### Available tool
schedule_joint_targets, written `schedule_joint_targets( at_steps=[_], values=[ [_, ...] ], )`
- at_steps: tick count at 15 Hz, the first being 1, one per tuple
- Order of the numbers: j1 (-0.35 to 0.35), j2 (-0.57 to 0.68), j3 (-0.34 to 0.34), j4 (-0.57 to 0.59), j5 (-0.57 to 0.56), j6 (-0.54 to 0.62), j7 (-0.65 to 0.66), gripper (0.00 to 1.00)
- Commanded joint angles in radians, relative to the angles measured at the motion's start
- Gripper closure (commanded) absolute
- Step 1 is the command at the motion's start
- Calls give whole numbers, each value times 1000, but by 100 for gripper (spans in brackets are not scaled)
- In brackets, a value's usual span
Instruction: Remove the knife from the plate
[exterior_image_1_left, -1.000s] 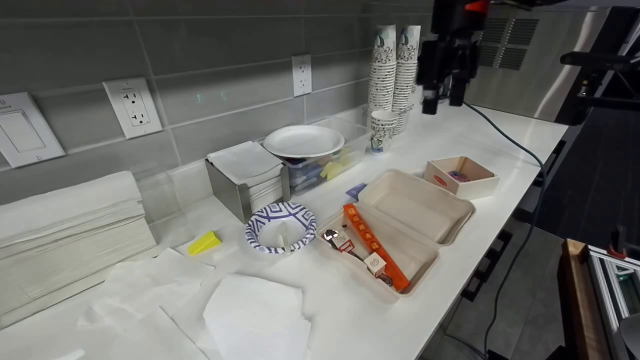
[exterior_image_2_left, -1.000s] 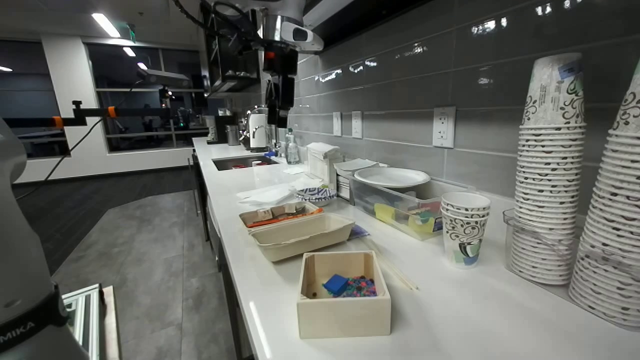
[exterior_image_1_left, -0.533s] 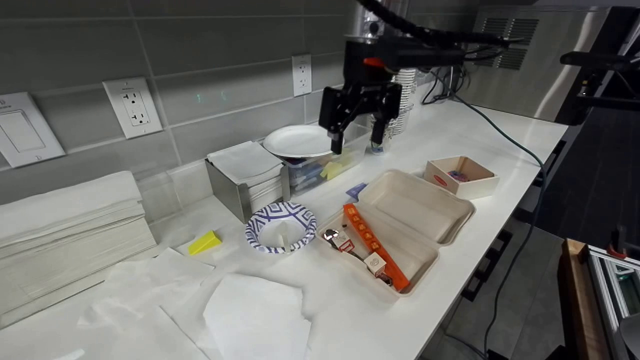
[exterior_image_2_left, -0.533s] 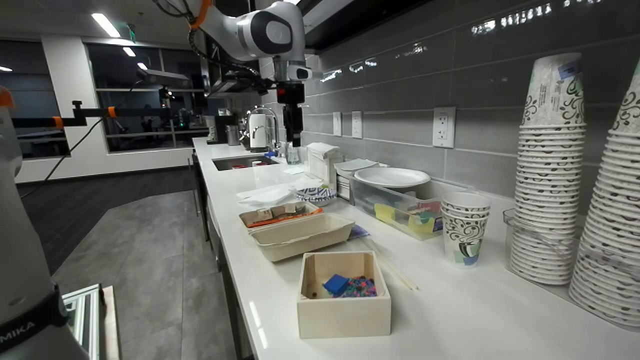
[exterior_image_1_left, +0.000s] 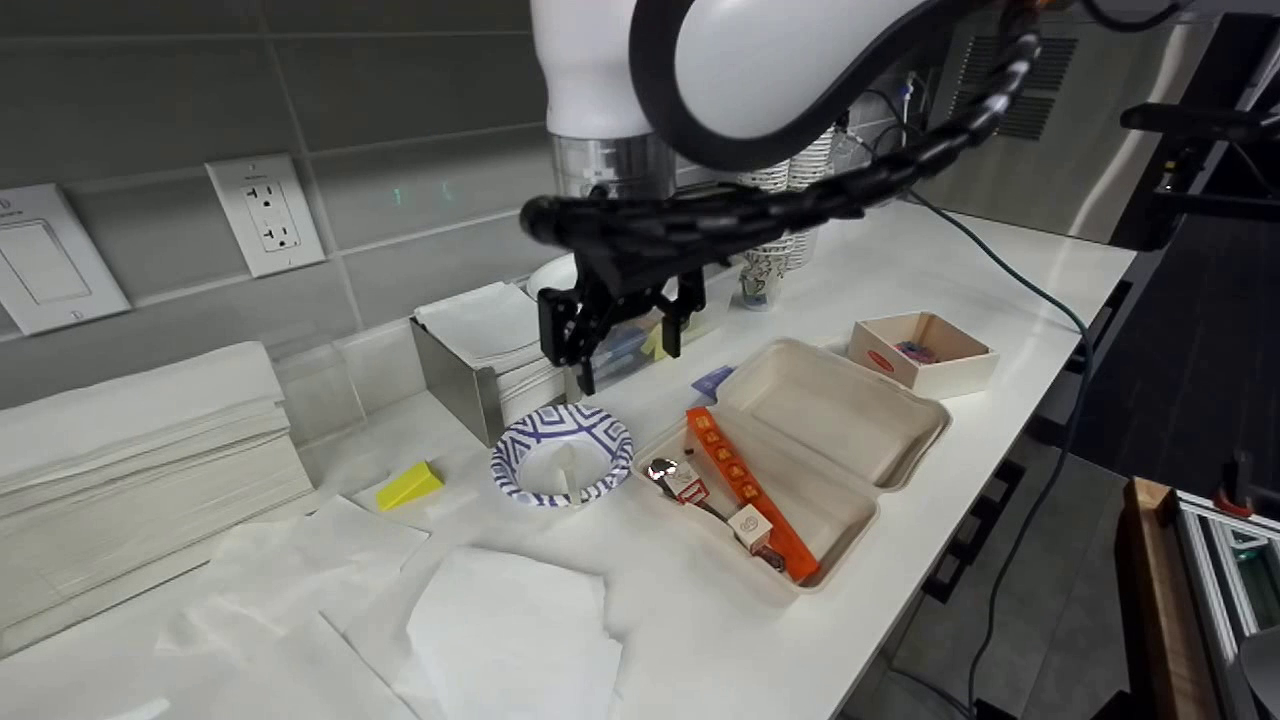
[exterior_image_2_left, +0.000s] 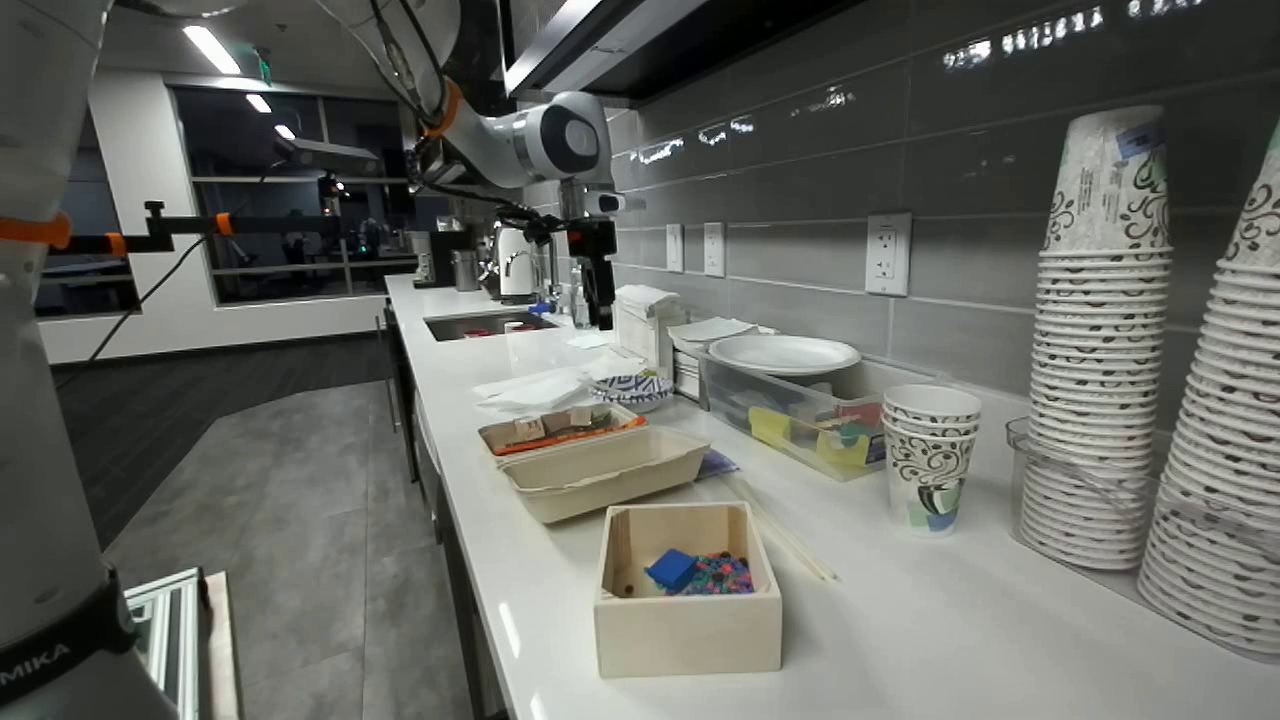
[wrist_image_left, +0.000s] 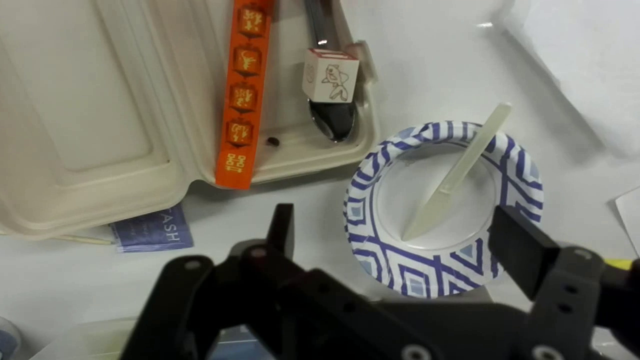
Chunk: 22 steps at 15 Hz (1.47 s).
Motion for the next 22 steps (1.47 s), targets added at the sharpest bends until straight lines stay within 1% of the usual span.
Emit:
schedule_joint_targets(
  at_steps=[1,9,10,13,15,18,19,20,21,22],
  values=[
    [32,21,-28,20,9,-4,-5,0],
    [33,10,-38,20,8,-2,-6,0],
    [38,36,-43,46,-11,-14,-9,0],
    [37,126,-37,120,21,18,-43,0],
    [48,179,-47,168,9,17,-51,0],
    [45,240,-49,220,49,30,-67,0],
    [45,256,-51,235,57,31,-68,3],
    [44,271,-50,248,72,36,-74,12],
    [40,287,-47,262,93,37,-84,18],
    [39,302,-44,275,114,37,-92,28]
  ],
)
